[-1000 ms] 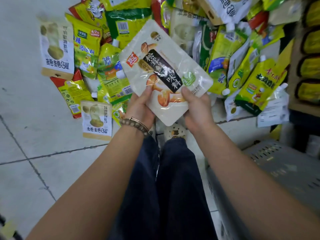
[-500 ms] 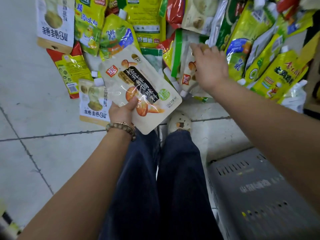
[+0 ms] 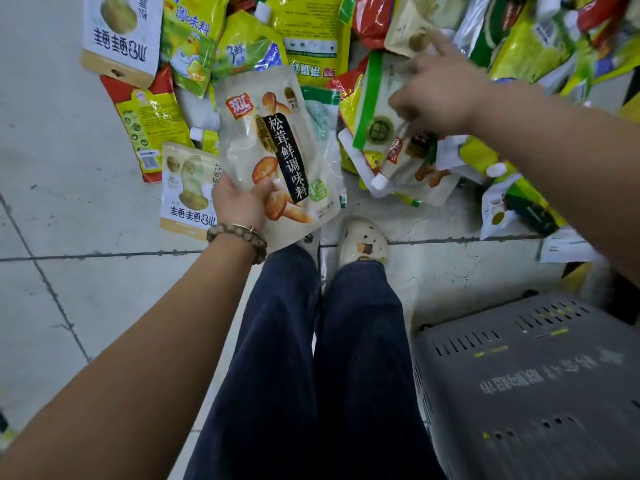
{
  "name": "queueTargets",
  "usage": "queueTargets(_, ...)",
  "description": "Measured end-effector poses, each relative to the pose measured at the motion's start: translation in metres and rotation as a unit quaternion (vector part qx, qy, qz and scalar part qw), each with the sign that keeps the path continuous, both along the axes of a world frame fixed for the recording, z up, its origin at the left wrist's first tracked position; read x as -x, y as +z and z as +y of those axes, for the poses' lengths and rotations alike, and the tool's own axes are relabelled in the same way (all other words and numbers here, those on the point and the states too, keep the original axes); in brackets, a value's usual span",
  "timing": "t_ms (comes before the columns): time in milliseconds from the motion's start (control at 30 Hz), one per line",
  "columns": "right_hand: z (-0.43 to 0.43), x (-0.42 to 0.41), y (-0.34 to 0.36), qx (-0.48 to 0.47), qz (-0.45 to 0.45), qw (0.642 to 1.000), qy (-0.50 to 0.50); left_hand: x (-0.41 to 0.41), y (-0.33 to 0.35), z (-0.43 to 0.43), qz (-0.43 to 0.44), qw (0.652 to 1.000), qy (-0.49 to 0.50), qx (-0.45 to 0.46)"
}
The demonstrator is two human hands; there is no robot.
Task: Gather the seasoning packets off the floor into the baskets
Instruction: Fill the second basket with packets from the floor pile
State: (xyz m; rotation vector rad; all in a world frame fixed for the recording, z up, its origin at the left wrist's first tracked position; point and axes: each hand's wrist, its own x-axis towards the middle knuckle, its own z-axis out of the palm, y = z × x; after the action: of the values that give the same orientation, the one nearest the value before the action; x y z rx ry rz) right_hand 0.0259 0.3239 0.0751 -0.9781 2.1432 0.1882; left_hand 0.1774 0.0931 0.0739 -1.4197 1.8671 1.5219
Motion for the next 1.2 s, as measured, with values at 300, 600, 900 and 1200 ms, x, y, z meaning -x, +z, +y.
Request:
queueTargets(300,0.004,0.034,0.095,0.180,-0.264,0.895,-0.312,0.051,0.014,-0.008,0.090,0.986,-0.130,-0.060)
queueTargets(600,-0.010,0.053,0.047,0.213,-0.233,0.815,-0.486,0.072,0.031,0.023,0.055,0.966,-0.116,-0.226)
queueTargets(900,-0.011,0.015,-0.026,0.115,-0.002,0.938,-0.327,0.015,0.024,0.008,0.019,0.993,-0.067,-0.096)
queueTargets(1200,-0.034,-0.018,-0.054,-0.143,0.052,0.962,0.225,-0.025,0.022,0.008,-0.011,0.994,0.048,-0.095)
